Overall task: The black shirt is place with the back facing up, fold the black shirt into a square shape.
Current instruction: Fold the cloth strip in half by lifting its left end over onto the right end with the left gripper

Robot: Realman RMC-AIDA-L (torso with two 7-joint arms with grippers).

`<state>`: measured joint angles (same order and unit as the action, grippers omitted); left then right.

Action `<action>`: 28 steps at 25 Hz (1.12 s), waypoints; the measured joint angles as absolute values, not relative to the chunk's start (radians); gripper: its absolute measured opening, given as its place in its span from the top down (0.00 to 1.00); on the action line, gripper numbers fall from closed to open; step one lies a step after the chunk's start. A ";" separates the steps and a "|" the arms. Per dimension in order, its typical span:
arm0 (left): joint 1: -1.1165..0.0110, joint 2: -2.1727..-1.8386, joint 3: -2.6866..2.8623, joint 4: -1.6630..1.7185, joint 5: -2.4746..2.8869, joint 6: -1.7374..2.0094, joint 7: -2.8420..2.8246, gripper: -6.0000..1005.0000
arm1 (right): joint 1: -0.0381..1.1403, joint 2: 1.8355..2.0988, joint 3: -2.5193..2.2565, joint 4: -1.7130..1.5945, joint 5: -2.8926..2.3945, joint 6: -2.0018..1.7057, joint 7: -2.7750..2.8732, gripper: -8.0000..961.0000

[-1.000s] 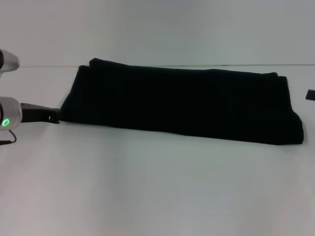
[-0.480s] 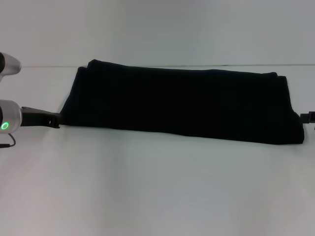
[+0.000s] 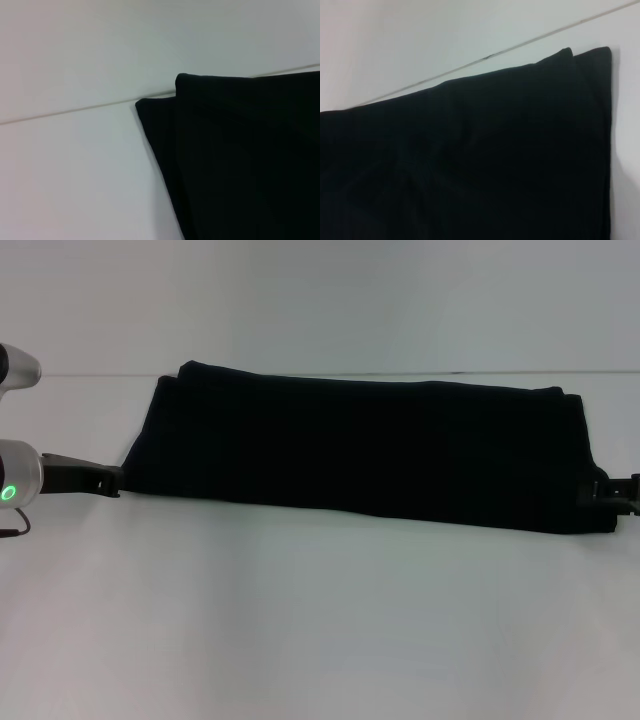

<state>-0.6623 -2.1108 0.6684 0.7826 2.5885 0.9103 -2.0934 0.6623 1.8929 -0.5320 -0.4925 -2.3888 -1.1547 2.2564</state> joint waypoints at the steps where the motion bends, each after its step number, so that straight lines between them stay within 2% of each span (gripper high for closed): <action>1: -0.662 -2.111 0.668 0.783 2.589 0.909 -2.093 0.99 | 0.662 1.893 -0.532 -0.492 -2.389 -1.155 2.256 0.37; 14: -0.669 -2.111 0.669 0.779 2.589 0.906 -2.095 0.99 | 0.653 1.903 -0.552 -0.499 -2.385 -1.139 2.251 0.40; 25: -0.669 -2.111 0.669 0.779 2.589 0.908 -2.097 0.99 | 0.650 1.904 -0.552 -0.502 -2.386 -1.136 2.244 0.86; 28: -0.669 -2.111 0.669 0.778 2.589 0.911 -2.097 0.99 | 0.648 1.903 -0.547 -0.505 -2.385 -1.129 2.244 0.90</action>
